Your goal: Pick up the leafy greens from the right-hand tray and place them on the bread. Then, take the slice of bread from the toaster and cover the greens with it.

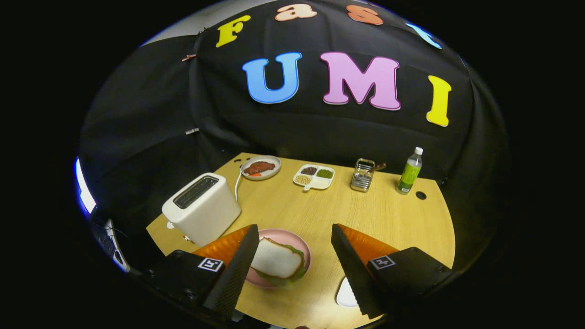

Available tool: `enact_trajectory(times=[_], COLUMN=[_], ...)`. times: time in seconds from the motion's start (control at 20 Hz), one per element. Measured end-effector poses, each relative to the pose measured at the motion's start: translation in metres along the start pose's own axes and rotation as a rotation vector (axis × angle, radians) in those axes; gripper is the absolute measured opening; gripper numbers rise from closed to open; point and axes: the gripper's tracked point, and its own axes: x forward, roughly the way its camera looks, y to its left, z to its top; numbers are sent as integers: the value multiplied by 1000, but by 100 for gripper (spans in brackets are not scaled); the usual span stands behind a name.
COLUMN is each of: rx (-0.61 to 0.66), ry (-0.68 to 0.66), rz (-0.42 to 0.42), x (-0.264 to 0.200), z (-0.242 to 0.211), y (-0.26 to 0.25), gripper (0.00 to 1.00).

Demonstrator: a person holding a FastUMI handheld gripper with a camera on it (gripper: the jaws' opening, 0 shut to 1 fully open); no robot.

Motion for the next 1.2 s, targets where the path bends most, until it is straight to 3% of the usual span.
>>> enact_trajectory(times=[0.5, 1.0, 1.2], rx=[-133, -160, -153], ry=[-316, -397, -391], rz=[-49, -230, -233], x=[-93, -130, -131], z=[79, 78, 76], y=[-24, -73, -69], gripper=[99, 99, 99])
